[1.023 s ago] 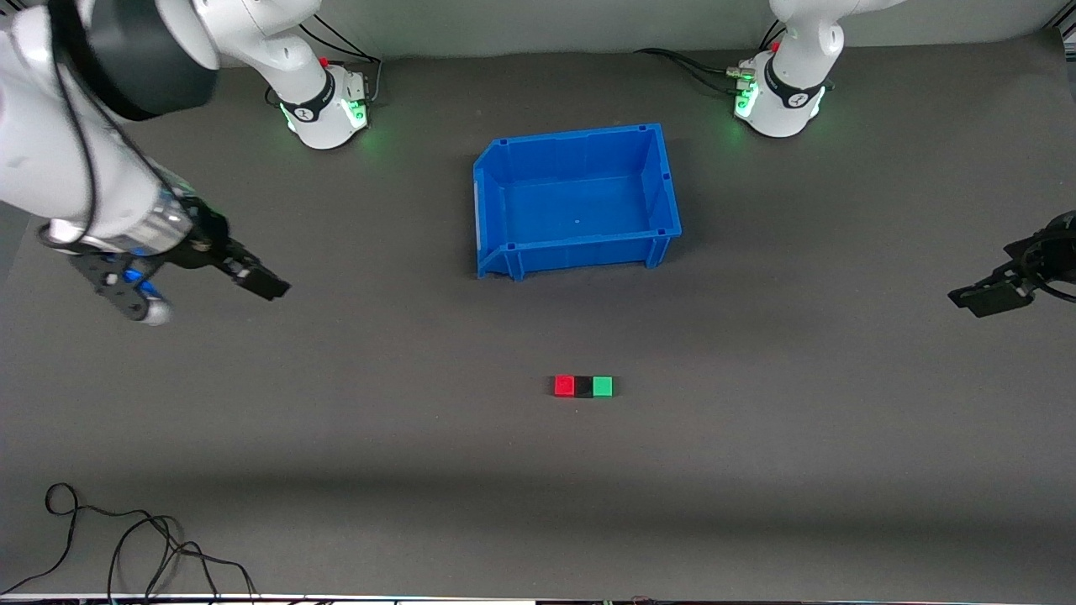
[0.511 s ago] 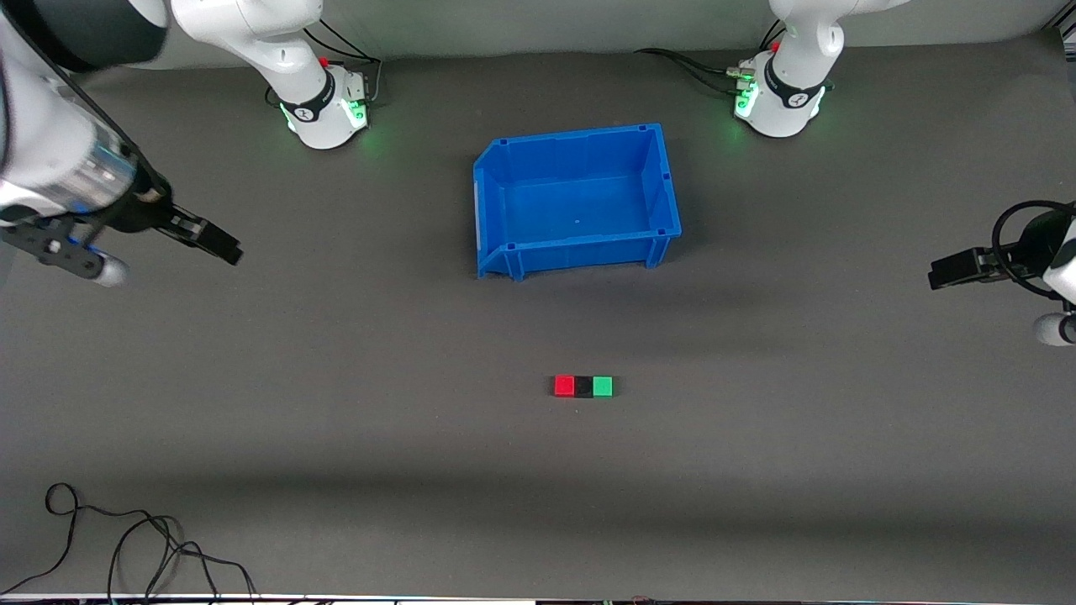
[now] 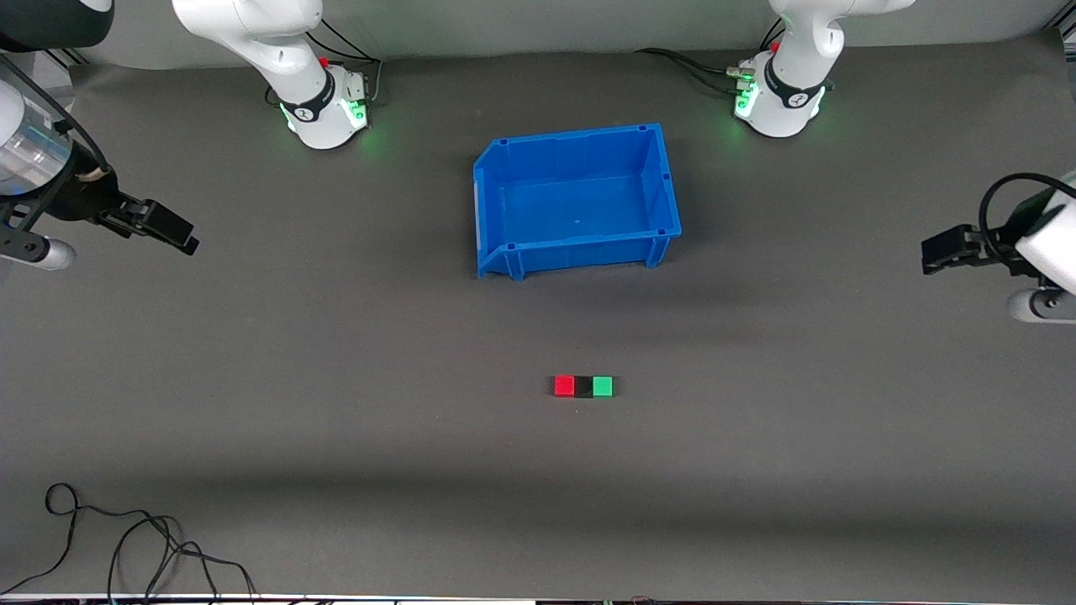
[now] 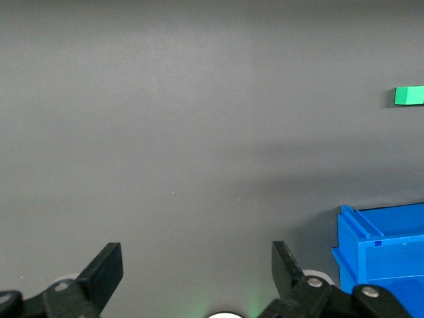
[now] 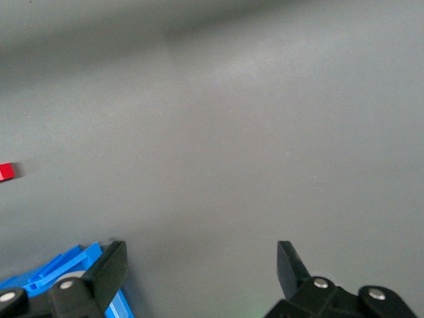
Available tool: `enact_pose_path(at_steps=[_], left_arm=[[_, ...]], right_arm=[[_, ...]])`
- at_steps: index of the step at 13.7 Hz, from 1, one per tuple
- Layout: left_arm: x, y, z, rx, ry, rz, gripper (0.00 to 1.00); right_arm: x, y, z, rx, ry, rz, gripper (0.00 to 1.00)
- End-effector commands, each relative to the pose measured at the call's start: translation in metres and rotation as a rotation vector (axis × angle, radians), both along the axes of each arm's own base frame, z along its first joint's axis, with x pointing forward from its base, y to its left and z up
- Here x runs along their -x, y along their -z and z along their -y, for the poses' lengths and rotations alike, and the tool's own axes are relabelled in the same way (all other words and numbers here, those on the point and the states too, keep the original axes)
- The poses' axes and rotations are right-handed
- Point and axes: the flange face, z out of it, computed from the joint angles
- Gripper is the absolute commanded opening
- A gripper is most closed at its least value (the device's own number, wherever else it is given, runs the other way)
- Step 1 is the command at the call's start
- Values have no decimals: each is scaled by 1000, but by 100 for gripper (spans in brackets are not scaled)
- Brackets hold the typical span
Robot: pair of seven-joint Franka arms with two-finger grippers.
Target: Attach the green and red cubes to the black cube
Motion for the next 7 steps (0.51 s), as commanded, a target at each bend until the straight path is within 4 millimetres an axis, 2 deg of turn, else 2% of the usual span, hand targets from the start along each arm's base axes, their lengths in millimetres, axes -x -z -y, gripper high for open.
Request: enact_pose_path(at_steps=[1, 3, 7], left_arm=[[30, -2, 6, -13, 44, 40, 100], [35, -5, 9, -10, 72, 61, 100], [48, -3, 6, 4, 133, 117, 100]], right_arm=[[-7, -9, 5, 8, -30, -5, 100], [-17, -14, 12, 5, -68, 3, 100], [-20, -6, 10, -5, -96, -15, 100]])
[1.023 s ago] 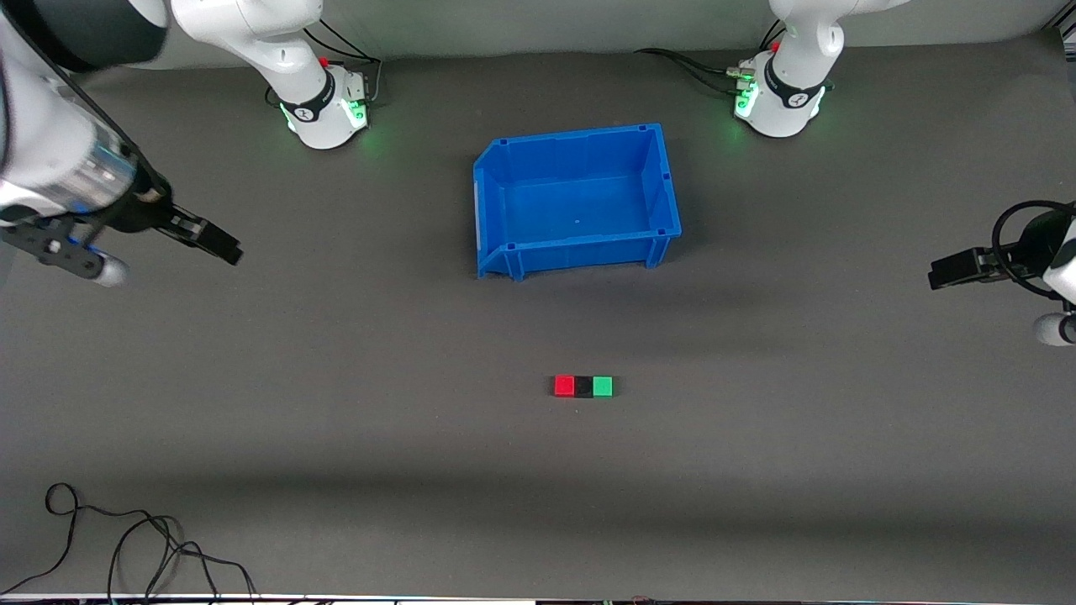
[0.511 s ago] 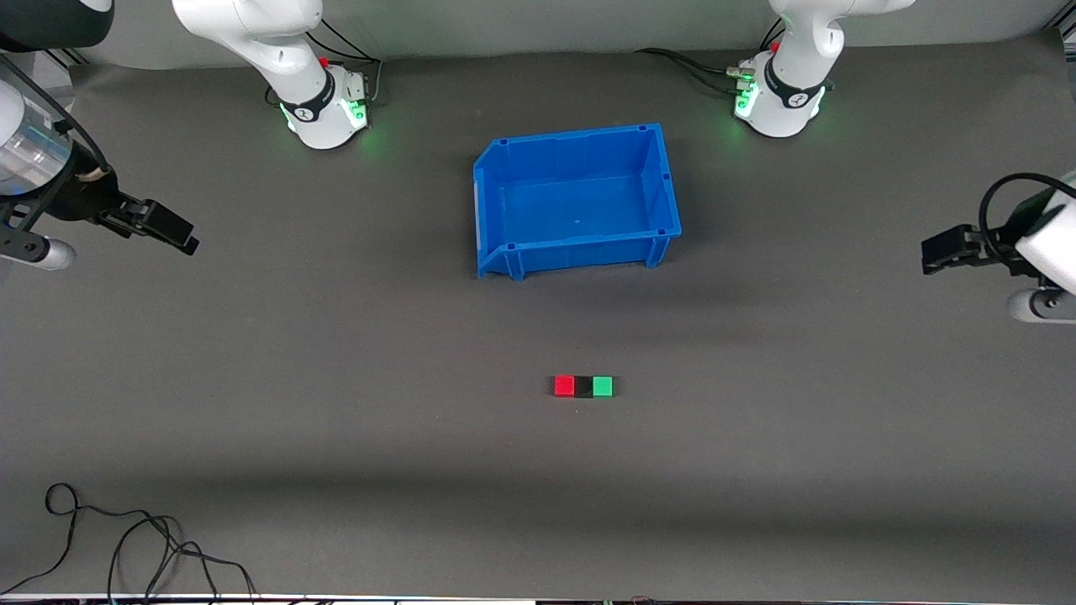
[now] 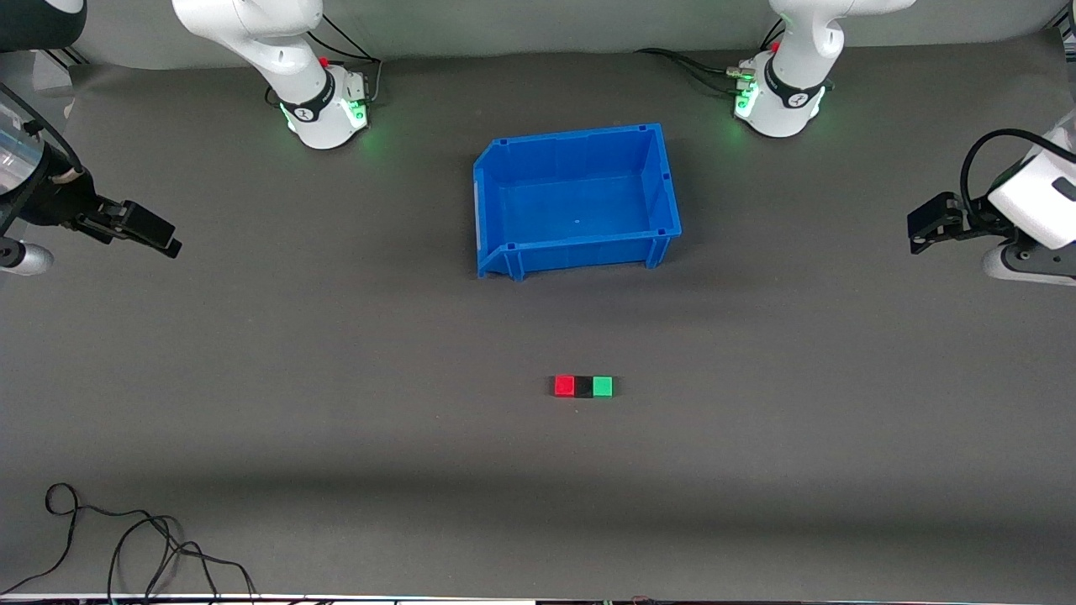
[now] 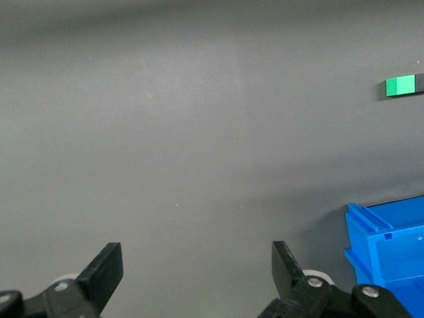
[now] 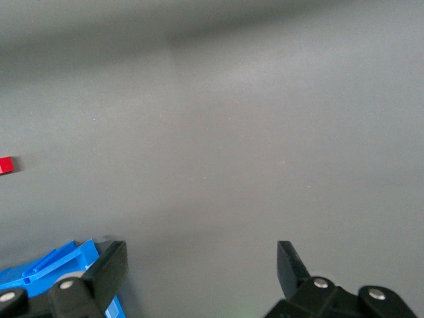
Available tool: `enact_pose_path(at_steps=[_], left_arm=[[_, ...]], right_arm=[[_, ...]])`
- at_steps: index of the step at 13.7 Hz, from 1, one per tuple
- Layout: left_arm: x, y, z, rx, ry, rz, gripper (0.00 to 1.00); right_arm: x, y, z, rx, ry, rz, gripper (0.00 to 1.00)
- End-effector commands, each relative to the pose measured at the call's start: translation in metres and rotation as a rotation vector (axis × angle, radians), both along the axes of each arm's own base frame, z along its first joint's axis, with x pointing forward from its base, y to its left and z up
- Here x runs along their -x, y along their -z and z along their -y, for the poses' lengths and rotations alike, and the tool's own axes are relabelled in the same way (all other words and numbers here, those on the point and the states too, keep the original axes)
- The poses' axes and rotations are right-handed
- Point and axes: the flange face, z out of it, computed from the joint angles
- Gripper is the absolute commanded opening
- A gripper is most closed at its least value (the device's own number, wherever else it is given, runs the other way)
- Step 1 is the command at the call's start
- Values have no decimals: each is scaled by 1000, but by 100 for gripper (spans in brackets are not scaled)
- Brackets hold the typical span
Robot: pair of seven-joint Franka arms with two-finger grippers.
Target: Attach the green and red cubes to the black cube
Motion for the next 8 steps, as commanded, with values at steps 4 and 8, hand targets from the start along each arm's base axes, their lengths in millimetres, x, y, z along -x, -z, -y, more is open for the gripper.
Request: enact_pose_path(at_steps=[4, 8], left_arm=[[29, 9, -9, 42, 61, 57, 100], [28, 11, -7, 54, 62, 52, 100]], right_arm=[[-3, 5, -5, 1, -91, -48, 100], [-3, 6, -5, 1, -93, -50, 100]])
